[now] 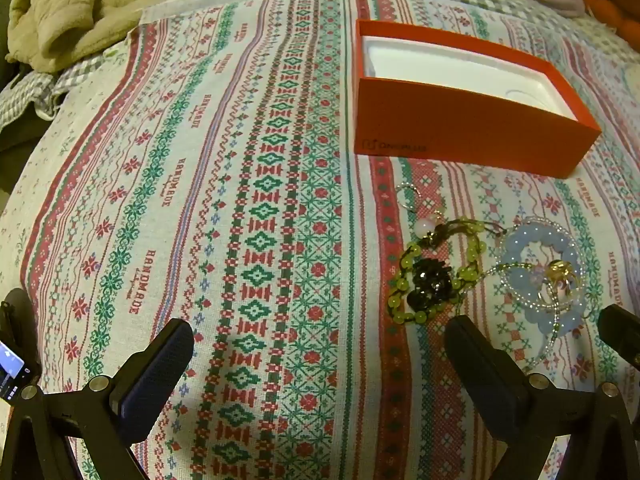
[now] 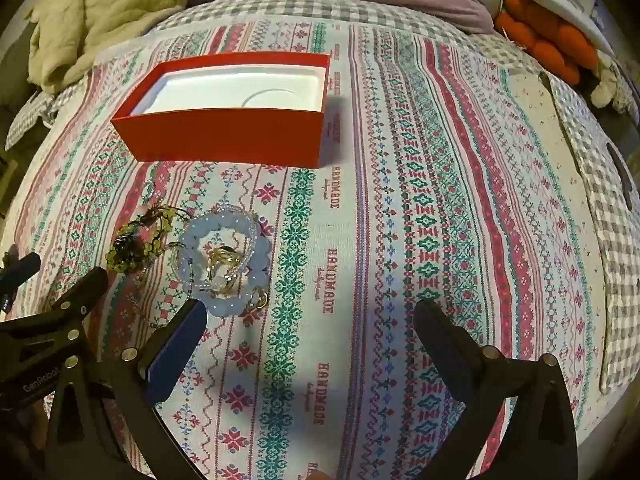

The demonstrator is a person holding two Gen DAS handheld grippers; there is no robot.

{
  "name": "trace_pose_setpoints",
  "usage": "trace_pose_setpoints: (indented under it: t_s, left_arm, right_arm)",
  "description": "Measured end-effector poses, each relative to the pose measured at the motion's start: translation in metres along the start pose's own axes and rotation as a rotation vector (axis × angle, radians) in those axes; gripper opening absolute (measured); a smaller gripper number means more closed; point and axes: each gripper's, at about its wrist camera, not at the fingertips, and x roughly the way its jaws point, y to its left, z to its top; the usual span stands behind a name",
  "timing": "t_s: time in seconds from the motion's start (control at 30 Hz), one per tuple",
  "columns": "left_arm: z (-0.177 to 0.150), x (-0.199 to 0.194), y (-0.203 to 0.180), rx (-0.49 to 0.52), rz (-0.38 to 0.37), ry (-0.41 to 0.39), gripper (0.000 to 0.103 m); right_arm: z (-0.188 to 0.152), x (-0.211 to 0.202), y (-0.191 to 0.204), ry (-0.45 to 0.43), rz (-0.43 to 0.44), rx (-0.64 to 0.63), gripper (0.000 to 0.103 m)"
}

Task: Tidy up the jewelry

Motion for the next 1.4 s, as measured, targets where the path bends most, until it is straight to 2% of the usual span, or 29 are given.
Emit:
trace_pose_setpoints:
  t_s: [1.4]
  left_arm:
    - [-0.0006, 0.0003, 0.0029, -0.006, -0.004, -0.003, 0.103]
  right_arm:
    - [0.0000, 0.0009, 0.0001, 0.008, 0.005, 0.002, 0.103]
